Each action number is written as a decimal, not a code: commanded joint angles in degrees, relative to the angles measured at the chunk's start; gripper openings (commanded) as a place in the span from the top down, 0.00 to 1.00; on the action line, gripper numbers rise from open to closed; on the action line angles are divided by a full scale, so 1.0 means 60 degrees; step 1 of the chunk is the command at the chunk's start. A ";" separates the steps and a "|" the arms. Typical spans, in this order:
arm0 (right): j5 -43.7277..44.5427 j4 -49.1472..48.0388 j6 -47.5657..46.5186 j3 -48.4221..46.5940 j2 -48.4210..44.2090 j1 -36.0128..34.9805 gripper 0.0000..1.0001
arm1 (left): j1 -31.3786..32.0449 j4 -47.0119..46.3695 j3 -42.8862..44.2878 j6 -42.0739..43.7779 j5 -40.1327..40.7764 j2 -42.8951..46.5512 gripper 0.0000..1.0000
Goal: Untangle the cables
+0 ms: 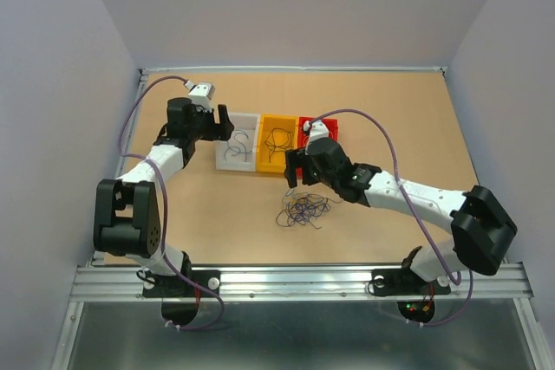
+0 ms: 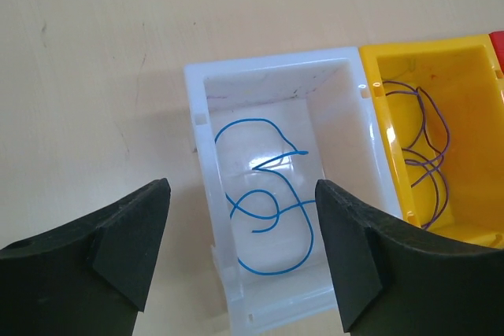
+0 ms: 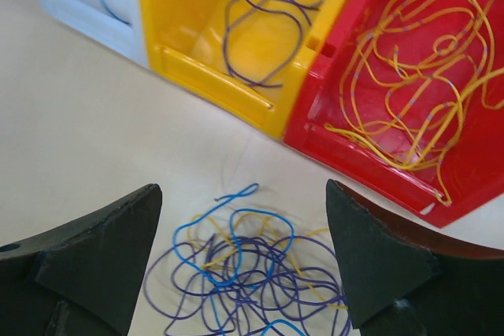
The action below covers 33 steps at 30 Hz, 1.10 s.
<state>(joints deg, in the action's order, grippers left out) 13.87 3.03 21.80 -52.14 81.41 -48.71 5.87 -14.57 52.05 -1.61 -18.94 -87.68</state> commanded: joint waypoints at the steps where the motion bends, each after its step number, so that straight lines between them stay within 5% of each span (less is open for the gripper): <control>1: 0.0847 0.0653 -0.0001 -0.0669 0.0450 0.0032 0.11 | -0.0128 -0.0589 -0.0281 0.0604 -0.0710 0.1163 0.12; 16: 0.3109 0.0667 0.0174 -0.2355 0.3263 0.0834 0.55 | -0.0128 -0.1395 -0.0897 0.0736 -0.0930 0.1884 0.14; 21: 0.2172 0.0667 0.0907 -0.1975 0.3000 0.2329 0.54 | -0.0128 -0.1454 -0.0985 0.0853 -0.1296 0.1928 0.14; 25: 0.2114 0.0682 0.1039 -0.1769 0.2489 0.2449 0.44 | -0.0128 -0.1469 -0.1073 0.1161 -0.1823 0.2030 0.15; 29: 0.0447 0.0667 0.0529 -0.1404 0.1215 0.2434 0.34 | -0.0114 -0.1512 -0.1277 0.1571 -0.2671 0.2308 0.15; 33: -0.3083 0.0682 -0.0600 -0.0847 0.0174 0.2260 0.21 | -0.0011 -0.1615 -0.1497 0.1952 -0.3785 0.2528 0.15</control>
<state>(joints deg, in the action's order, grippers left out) 13.43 8.64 23.66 -59.11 87.37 -33.93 5.21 -21.04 43.81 6.72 -33.71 -75.94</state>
